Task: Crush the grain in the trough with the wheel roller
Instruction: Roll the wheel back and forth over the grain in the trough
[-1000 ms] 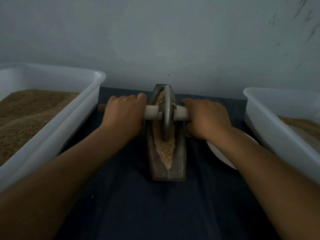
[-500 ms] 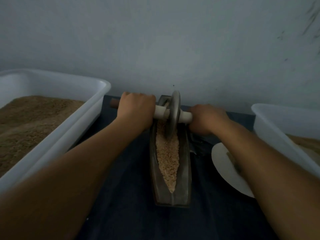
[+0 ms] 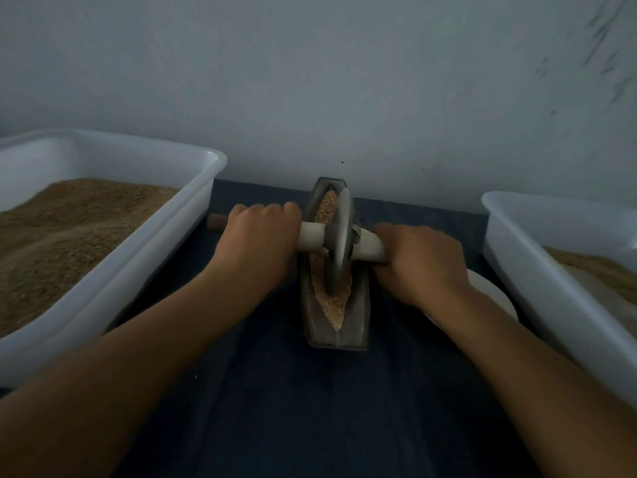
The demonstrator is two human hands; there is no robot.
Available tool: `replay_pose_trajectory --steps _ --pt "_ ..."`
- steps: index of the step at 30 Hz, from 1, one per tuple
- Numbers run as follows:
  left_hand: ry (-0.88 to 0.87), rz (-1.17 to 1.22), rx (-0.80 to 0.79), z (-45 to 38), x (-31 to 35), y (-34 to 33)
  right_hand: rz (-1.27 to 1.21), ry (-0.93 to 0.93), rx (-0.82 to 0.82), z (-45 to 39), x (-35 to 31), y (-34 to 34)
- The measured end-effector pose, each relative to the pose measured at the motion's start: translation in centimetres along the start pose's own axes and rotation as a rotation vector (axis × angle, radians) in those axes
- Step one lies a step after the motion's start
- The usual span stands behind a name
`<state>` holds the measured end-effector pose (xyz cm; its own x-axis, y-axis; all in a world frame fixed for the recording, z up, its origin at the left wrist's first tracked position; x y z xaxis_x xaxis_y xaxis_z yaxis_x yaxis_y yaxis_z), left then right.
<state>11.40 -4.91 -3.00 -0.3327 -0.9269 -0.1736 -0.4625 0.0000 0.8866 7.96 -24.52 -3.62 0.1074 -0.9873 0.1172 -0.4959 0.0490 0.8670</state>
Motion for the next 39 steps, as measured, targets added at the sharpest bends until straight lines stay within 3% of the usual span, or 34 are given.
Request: replay_pose_trajectory --steps 5,14,21,29,39 --pt "-0.003 -0.037 0.105 3.0 0.9 1.8 -0.081 0.032 0.021 2.6 -0.3 1.7" --pt "0.022 0.042 -0.011 1.1 0.2 0.1 0.041 0.064 0.05 0.7 -0.5 0.5" --pt "0.053 -0.004 -0.1 -4.5 -0.6 -2.0 -0.012 -0.06 -0.121 -4.6 1.4 -2.8" --pt "0.065 -0.002 -0.278 -8.8 -1.4 -3.7 0.007 -0.052 -0.293 -9.8 2.8 -5.0" --pt "0.033 -0.046 -0.256 -6.9 -1.0 -2.8 0.016 -0.053 -0.146 -6.1 2.0 -3.5"
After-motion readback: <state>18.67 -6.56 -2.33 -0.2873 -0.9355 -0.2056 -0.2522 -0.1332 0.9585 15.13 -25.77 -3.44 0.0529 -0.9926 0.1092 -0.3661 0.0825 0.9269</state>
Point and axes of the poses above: each hand's wrist, its own z-axis away from the middle knuckle, its own y-axis out of the back of the hand, x = y × z, the point moved 5 cm from there along -z, towards the middle knuckle, and after that the axes turned 3 degrees about x, right-handed, at the moved point
